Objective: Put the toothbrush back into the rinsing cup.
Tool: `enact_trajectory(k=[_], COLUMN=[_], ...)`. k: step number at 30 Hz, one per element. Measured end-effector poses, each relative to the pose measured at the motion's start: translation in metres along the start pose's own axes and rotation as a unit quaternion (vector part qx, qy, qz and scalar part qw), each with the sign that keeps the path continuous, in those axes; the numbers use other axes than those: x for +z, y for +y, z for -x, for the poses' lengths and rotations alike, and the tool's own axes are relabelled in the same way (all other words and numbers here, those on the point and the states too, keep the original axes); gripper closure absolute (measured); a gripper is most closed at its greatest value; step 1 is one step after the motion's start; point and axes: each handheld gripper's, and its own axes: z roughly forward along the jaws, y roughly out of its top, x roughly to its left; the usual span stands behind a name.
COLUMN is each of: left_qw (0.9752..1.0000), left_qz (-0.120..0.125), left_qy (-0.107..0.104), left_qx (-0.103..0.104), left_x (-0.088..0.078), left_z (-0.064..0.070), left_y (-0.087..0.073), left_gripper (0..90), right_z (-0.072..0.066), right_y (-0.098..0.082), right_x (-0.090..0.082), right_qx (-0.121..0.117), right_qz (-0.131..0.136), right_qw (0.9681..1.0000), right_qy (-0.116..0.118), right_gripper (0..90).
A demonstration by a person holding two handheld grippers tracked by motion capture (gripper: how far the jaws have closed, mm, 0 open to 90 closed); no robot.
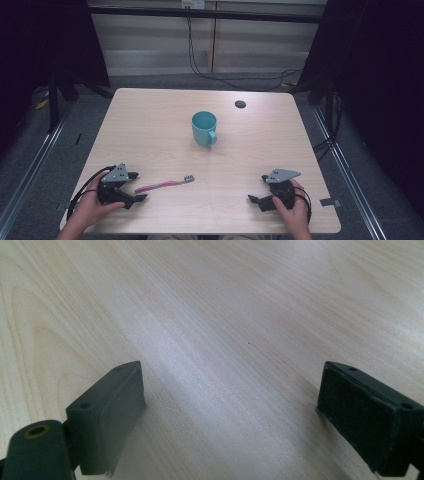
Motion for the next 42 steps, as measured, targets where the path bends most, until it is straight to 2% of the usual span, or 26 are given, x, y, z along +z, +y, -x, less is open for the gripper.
enact_trajectory(k=[9,13,14,17,18,20,22,26,27,29,34,36,37,41,42], left_qw=[1.0000,0.9989,0.9973,0.9936,0.9912,0.9889,0.9852,0.9823,0.9806,0.9793,0.9775,0.9762,0.9745,0.9741,0.9730], left_qz=[-0.003,-0.046,-0.074,-0.113,-0.132,-0.148,-0.170,-0.185,-0.192,-0.198,-0.206,-0.212,-0.219,-0.221,-0.225], left_qy=[0.001,0.003,0.004,-0.001,-0.004,-0.007,-0.014,-0.023,-0.024,-0.026,-0.032,-0.036,-0.038,-0.038,-0.037], left_qx=[-0.003,-0.005,-0.004,-0.005,0.000,0.004,0.015,0.024,0.029,0.031,0.031,0.027,0.031,0.031,0.036], left_x=[0.001,0.003,0.004,0.008,0.010,0.012,0.013,0.017,0.018,0.020,0.025,0.026,0.028,0.028,0.029], left_z=[0.000,0.000,0.001,0.002,0.002,0.002,0.002,0.003,0.003,0.004,0.006,0.006,0.006,0.007,0.007], left_y=[0.002,0.013,0.020,0.032,0.037,0.043,0.050,0.057,0.059,0.062,0.071,0.073,0.077,0.082,0.084], left_gripper=[14.5,14.7,14.9,15.7,16.0,17.7,22.6,28.6,29.1,29.3,31.4,33.8,34.5,38.0,38.6], right_z=[0.000,0.000,0.000,0.000,0.000,0.000,0.000,0.000,0.000,0.000,0.000,0.000,0.000,0.000,0.000], right_y=[0.000,0.000,0.000,0.000,0.000,0.000,0.000,0.000,0.000,0.000,0.000,0.000,0.000,0.000,0.000], right_x=[0.000,0.000,0.000,0.000,0.000,0.000,0.000,0.000,0.000,0.000,0.000,0.000,0.000,0.000,0.000], right_qx=[0.000,0.000,0.000,0.001,0.001,0.001,0.001,0.001,0.001,0.001,0.001,0.001,0.001,0.001,0.001], right_qz=[0.000,0.000,0.000,0.000,0.000,0.000,0.000,0.000,0.000,0.000,0.000,0.000,0.000,0.000,0.000], right_qw=[1.0000,1.0000,1.0000,1.0000,1.0000,1.0000,1.0000,1.0000,1.0000,1.0000,1.0000,1.0000,1.0000,1.0000,1.0000], right_qy=[0.000,0.000,0.000,0.001,0.001,0.000,0.001,0.001,0.001,0.001,0.001,0.001,0.001,0.001,0.001], right_gripper=[10.8,10.8,10.8,10.8,10.8,10.8,10.7,10.8,10.7,10.8,10.8,10.8,10.8,10.8,10.8])
